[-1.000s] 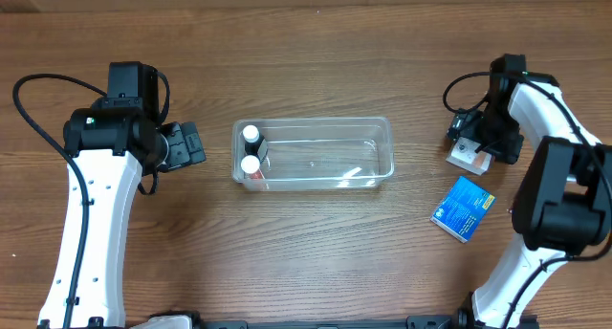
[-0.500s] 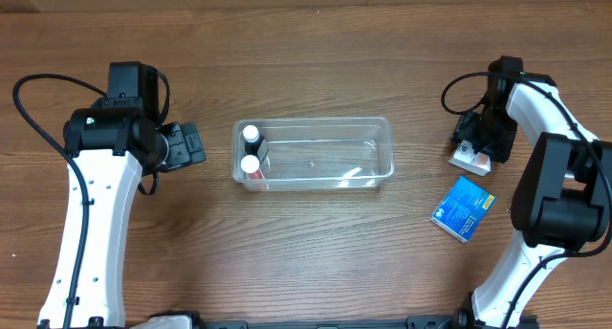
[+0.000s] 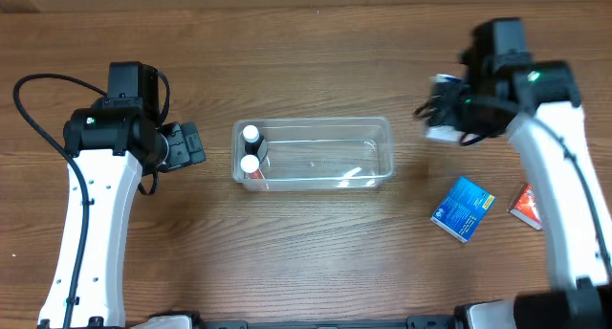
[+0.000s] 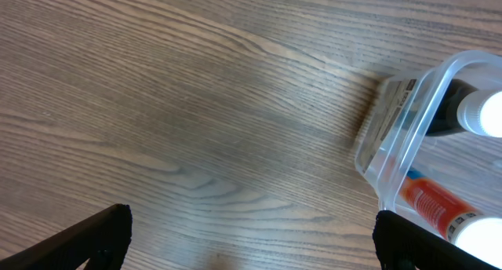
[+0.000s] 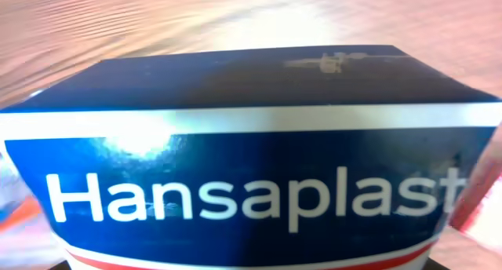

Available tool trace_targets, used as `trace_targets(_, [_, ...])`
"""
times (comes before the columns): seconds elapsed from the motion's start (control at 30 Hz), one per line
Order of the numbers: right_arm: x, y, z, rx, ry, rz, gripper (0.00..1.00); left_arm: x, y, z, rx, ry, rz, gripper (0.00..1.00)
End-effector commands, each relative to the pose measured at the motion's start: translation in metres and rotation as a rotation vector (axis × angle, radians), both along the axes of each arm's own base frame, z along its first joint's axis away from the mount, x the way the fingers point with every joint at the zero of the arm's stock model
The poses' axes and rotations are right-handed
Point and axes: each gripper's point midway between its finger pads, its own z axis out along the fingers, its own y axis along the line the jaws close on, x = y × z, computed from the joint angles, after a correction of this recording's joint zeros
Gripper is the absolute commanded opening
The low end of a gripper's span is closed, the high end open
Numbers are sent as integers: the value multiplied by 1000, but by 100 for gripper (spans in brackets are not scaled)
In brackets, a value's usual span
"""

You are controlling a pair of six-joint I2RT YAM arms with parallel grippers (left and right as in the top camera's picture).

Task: Pack container
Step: 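Lower the Hansaplast box upright into the container's right end, release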

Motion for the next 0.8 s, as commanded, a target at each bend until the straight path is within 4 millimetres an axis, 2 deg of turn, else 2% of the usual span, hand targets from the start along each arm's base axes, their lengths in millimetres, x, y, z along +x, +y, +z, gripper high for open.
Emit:
trace_targets(0.0, [-9, 54, 3, 51, -7, 63, 72, -1, 2, -2, 3, 8, -11, 100])
trace_targets(0.07, [-16, 89, -10, 69, 14, 103, 72, -1, 2, -2, 3, 9, -11, 100])
trace_targets(0.13, [-20, 107, -33, 66, 51, 116, 73, -2, 2, -2, 2, 12, -12, 100])
trace_targets(0.2, [-21, 117, -60, 53, 90, 137, 73, -4, 2, -3, 2, 19, -11, 100])
trace_targets(0.4, [-22, 118, -115, -6, 217, 140, 76, -4, 2, -3, 2, 20, -11, 100])
trace_targets(0.5, [-21, 119, -122, -13, 230, 142, 84, -5, 2, -3, 2, 23, -11, 100])
trace_targets(0.57, [-19, 120, -121, -9, 221, 143, 94, -5, 2, -3, 2, 23, -11, 100])
trace_targets(0.77, [-16, 121, -121, -4, 210, 143, 96, -5, 2, -3, 2, 23, -11, 100])
